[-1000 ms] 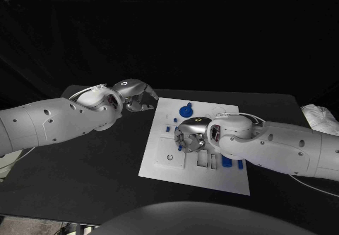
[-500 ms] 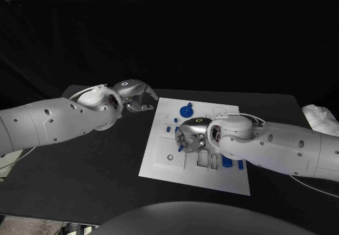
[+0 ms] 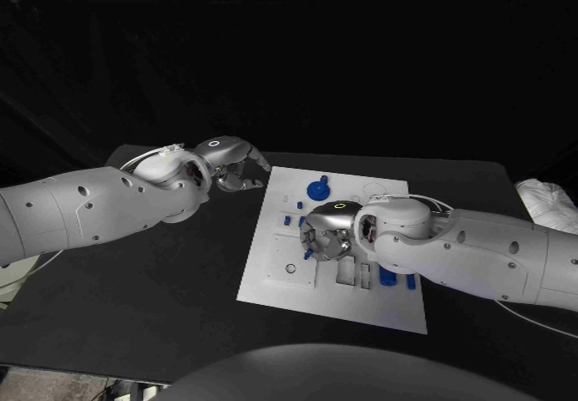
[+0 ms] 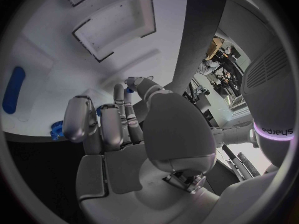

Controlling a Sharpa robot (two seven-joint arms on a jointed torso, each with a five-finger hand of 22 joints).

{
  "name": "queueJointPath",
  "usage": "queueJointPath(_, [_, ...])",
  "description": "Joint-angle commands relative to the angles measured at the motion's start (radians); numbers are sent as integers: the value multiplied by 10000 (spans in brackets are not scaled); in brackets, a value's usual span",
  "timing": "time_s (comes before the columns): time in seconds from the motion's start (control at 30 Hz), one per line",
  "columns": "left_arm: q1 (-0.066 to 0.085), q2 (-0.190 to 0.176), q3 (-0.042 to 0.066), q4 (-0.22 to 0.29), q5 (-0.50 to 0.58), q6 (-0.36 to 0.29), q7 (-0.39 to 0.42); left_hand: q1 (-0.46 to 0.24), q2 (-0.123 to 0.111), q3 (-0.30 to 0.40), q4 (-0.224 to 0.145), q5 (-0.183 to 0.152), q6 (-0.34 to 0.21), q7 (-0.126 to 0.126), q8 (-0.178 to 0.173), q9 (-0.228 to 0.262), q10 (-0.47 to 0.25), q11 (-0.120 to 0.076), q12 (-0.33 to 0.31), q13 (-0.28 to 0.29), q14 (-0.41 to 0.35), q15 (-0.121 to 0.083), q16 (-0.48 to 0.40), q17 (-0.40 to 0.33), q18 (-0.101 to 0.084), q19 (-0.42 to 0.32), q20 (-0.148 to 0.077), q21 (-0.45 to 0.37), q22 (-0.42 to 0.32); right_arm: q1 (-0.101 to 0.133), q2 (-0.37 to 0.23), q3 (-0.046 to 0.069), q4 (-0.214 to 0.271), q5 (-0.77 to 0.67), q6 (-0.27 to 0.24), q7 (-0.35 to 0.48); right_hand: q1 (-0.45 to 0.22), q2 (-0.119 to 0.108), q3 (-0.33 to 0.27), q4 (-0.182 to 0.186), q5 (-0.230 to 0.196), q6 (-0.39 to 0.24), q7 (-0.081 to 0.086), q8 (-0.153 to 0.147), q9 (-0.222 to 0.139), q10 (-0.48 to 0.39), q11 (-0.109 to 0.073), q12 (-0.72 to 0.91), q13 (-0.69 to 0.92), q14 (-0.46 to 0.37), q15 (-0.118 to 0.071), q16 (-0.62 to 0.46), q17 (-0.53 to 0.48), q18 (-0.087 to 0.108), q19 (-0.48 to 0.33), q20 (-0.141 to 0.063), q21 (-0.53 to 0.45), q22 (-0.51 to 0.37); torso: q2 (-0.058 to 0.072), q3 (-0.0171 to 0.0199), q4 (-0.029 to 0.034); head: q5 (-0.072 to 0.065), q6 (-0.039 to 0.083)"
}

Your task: Assemble the parts on the task board

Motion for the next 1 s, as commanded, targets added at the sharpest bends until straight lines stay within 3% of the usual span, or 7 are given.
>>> queueJointPath(0.03, [-2,28,5,11,72,148,-57,98,23,39,2,-4,-34,6,-37,-12,-14,75,38,-14,-68,31,-60,-12,140,-60,4,-63,1621,-14,8,-2,11,-149,-69,-34,67,-8,50,-20,-38,0,47,-77,8,-23,53,-13,13,-24,18,-46,-7,58,-44,54,-64,1541,-7,1,8,0,1])
queueJointPath(0.47, [-30,74,5,-12,107,199,-144,106,33,41,-2,-7,-40,7,-37,-16,-12,85,41,-14,-80,36,-72,-34,141,-65,8,-73,1619,54,-113,-2,111,-373,-597,2,-44,-30,-27,2,-66,75,20,-96,28,18,45,123,125,22,21,-4,56,46,3,68,-6,1560,-14,-6,15,89,1])
queueJointPath(0.8, [-36,121,5,-33,138,324,-227,130,77,56,-8,-8,-59,7,-38,-28,7,116,58,-12,-99,55,-81,-59,142,-73,22,-87,1617,131,-55,-1,446,-1715,-476,-499,-109,-97,-107,-44,15,184,-80,-12,179,-16,19,283,293,-27,-3,-54,-66,75,-57,56,-112,1525,6,10,14,195,1])
queueJointPath(1.0, [-41,125,4,-46,190,415,-253,142,87,61,-12,-6,-65,7,-39,-32,12,124,63,-12,-99,60,-77,-55,140,-72,26,-82,1618,127,-40,-2,691,-2710,-614,-654,-96,-118,-105,-125,129,231,-111,44,318,-43,-13,433,458,-30,-28,-60,-74,73,-46,37,-109,1528,4,3,-25,245,1])
